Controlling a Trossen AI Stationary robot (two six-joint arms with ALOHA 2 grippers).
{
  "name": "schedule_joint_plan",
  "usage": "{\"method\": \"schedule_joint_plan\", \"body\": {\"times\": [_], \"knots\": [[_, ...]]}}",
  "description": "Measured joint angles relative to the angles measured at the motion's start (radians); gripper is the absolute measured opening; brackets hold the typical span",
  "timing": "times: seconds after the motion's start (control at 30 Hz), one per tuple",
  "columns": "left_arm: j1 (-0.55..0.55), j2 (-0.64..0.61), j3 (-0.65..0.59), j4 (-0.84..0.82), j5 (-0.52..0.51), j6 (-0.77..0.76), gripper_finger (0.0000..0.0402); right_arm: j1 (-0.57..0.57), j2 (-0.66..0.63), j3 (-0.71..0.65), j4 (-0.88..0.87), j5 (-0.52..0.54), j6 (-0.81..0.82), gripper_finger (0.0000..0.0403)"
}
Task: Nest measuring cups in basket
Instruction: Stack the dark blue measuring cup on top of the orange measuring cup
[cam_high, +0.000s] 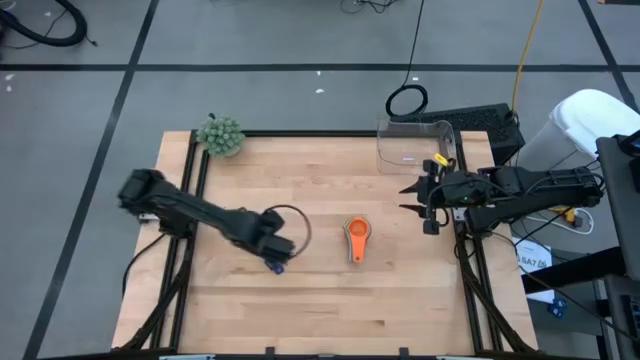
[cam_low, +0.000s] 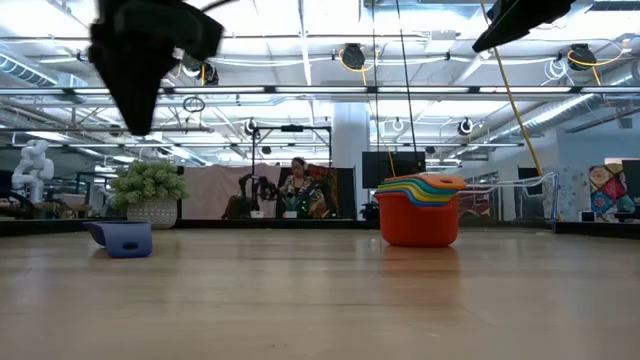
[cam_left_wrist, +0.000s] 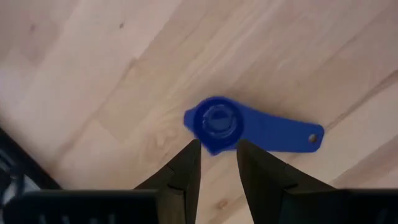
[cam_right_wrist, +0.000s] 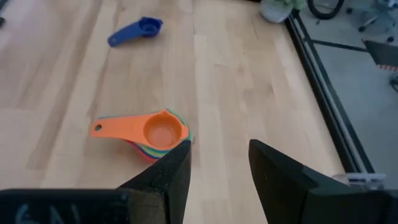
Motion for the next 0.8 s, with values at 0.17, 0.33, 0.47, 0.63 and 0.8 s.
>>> {"method": "schedule_joint_plan", "body": {"times": [0.17, 0.33, 0.47, 0.63, 0.8], "knots": [[-0.035, -0.172, -0.221, 0.128, -0.008, -0.086, 0.0108, 0.0, 0.0, 0.0, 0.011, -0.049, 0.03, 0.0153], [-0.033, -0.267, -0.381, 0.287, 0.031, -0.097, 0.0108, 0.0, 0.0, 0.0, 0.001, -0.067, 0.088, 0.0153], [-0.035, -0.256, -0.418, 0.402, 0.062, -0.135, 0.0108, 0.001, 0.0, 0.0, -0.021, -0.077, 0.128, 0.0153], [-0.015, -0.199, -0.421, 0.374, 0.067, -0.239, 0.0108, 0.0, 0.0, 0.0, -0.033, -0.083, 0.152, 0.0153], [0.008, -0.152, -0.421, 0.309, 0.068, -0.29, 0.0108, 0.001, 0.0, 0.0, -0.044, -0.131, 0.171, 0.0153]]}}
